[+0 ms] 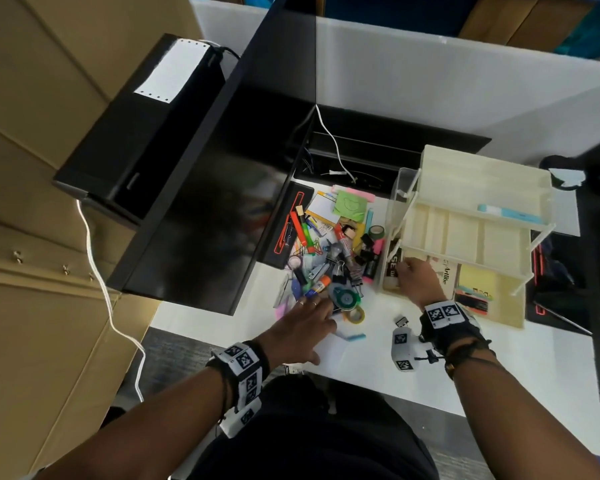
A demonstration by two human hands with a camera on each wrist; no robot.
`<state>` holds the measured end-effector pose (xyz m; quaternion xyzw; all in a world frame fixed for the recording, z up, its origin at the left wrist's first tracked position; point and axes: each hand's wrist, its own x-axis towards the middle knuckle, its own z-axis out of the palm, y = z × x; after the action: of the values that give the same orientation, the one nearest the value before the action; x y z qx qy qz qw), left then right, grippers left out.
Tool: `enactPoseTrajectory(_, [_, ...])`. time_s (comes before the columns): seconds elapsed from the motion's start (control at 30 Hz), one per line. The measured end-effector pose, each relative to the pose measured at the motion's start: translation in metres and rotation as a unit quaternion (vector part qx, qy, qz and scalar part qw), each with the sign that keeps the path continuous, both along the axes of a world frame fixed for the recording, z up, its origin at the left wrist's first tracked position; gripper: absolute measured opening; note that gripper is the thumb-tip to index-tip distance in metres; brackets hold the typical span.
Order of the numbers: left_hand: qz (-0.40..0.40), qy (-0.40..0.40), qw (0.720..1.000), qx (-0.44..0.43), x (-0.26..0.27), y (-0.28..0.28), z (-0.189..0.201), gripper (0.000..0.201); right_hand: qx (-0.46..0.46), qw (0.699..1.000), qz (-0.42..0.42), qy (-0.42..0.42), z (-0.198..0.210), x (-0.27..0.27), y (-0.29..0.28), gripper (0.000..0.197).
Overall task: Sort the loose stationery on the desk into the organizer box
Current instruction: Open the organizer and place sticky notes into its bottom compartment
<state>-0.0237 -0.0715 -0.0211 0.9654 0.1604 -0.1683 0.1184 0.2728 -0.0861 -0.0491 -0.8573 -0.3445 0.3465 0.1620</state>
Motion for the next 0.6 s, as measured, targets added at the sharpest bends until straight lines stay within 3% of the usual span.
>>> enactPoseTrajectory(0.07, [-0.001,0.003,1.000,0.020,0.002,0.001,0.001,0.070,0.002,1.000,0.010,-0.025,0.000,0.003,0.000,0.031])
enactPoseTrajectory(0.13, [0.014,-0.025,1.000,-0.001,0.003,0.004,0.000,0.057,0.005,0.999,0.004,-0.039,0.002,0.002,0.000,0.030])
enactPoseTrajectory(0.23, [0.096,-0.069,0.987,-0.109,0.006,0.015,0.003,0.030,0.016,0.998,-0.017,-0.064,0.002,-0.002,-0.003,0.026])
enactPoseTrajectory(0.37, [0.252,-0.104,0.925,-0.265,0.012,0.039,0.025,0.027,0.022,0.997,-0.033,-0.069,0.017,-0.013,-0.010,0.026])
enactPoseTrajectory(0.5, [0.380,-0.194,0.845,-0.322,0.029,0.067,0.052,0.032,0.116,0.985,-0.062,-0.111,0.060,-0.040,-0.020,0.024])
enactPoseTrajectory(0.6, [0.389,-0.220,0.814,-0.371,0.055,0.089,0.066,0.035,0.220,0.975,-0.014,0.039,0.093,-0.065,-0.017,0.023])
